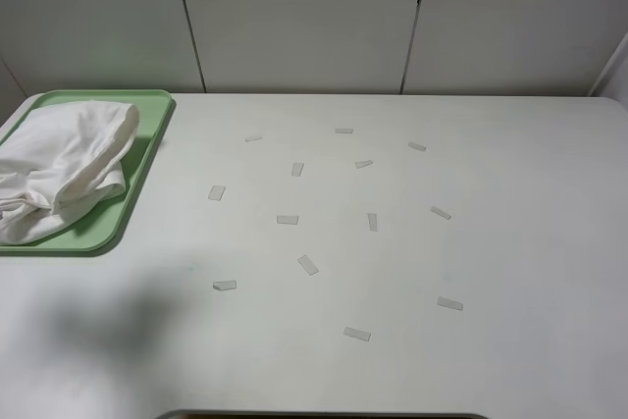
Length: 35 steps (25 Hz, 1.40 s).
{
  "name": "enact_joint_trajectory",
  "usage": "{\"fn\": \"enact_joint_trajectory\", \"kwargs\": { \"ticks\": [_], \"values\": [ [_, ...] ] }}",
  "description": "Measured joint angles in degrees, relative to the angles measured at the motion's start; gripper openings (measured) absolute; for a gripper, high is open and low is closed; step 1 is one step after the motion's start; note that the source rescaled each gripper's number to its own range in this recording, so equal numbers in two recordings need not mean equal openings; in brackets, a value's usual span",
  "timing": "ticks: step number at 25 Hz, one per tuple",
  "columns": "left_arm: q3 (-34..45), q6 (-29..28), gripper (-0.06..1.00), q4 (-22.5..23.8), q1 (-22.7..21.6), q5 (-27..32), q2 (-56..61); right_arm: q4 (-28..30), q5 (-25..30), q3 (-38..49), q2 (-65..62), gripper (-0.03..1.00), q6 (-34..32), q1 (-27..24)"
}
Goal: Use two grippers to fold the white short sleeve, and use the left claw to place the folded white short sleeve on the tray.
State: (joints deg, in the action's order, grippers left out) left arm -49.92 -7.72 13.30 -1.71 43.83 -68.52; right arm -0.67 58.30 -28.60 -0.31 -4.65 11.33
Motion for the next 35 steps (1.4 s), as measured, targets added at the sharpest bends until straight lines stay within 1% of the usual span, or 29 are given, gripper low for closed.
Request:
{"fn": "enact_joint_trajectory", "kwargs": {
  "ticks": [2, 3, 4, 5, 8, 9, 10, 17, 18, 20, 26, 28, 32, 35],
  "values": [
    [0.0, 0.0, 0.88, -0.46, 0.64, 2.22, 1.63, 0.0, 0.0, 0.0, 0.0, 1.0, 0.0, 0.0],
    [0.0, 0.0, 0.88, -2.1, 2.39, 5.33, 4.95, 0.0, 0.0, 0.0, 0.0, 1.0, 0.0, 0.0],
    [0.0, 0.0, 0.88, -2.1, 2.39, 5.33, 4.95, 0.0, 0.0, 0.0, 0.0, 1.0, 0.0, 0.0],
    [0.0, 0.05, 0.88, -3.73, 4.12, 8.11, 7.31, 0.0, 0.0, 0.0, 0.0, 1.0, 0.0, 0.0],
    [0.0, 1.51, 0.88, -4.76, 6.44, 13.24, 10.01, 0.0, 0.0, 0.0, 0.0, 1.0, 0.0, 0.0],
    [0.0, 1.51, 0.88, -4.76, 6.44, 13.24, 10.01, 0.0, 0.0, 0.0, 0.0, 1.0, 0.0, 0.0],
    [0.0, 1.93, 0.88, -4.97, 7.39, 16.21, 11.51, 0.0, 0.0, 0.0, 0.0, 1.0, 0.0, 0.0],
    [0.0, 2.02, 0.88, -6.48, 7.84, 19.28, 13.96, 0.0, 0.0, 0.0, 0.0, 1.0, 0.0, 0.0],
    [0.0, 2.09, 0.88, -7.83, 7.84, 20.57, 15.31, 0.0, 0.0, 0.0, 0.0, 1.0, 0.0, 0.0],
    [0.0, 2.16, 0.88, -8.42, 7.84, 23.37, 17.09, 0.0, 0.0, 0.0, 0.0, 1.0, 0.0, 0.0],
    [1.79, 2.58, 0.88, -8.78, 7.84, 23.56, 22.32, 0.0, 0.0, 0.0, 0.0, 1.0, 0.0, 0.0],
    [3.61, 2.58, 0.88, -8.78, 7.84, 23.6, 24.91, 0.0, 0.0, 0.0, 0.0, 1.0, 0.0, 0.0],
    [7.76, 2.58, 0.96, -8.78, 7.84, 23.6, 33.15, 0.0, 0.0, 0.0, 0.0, 1.0, 0.0, 0.0],
    [10.04, 2.58, 0.99, -8.78, 7.84, 23.6, 39.01, 0.0, 0.0, 0.0, 0.0, 1.0, 0.0, 0.0]
  ]
}}
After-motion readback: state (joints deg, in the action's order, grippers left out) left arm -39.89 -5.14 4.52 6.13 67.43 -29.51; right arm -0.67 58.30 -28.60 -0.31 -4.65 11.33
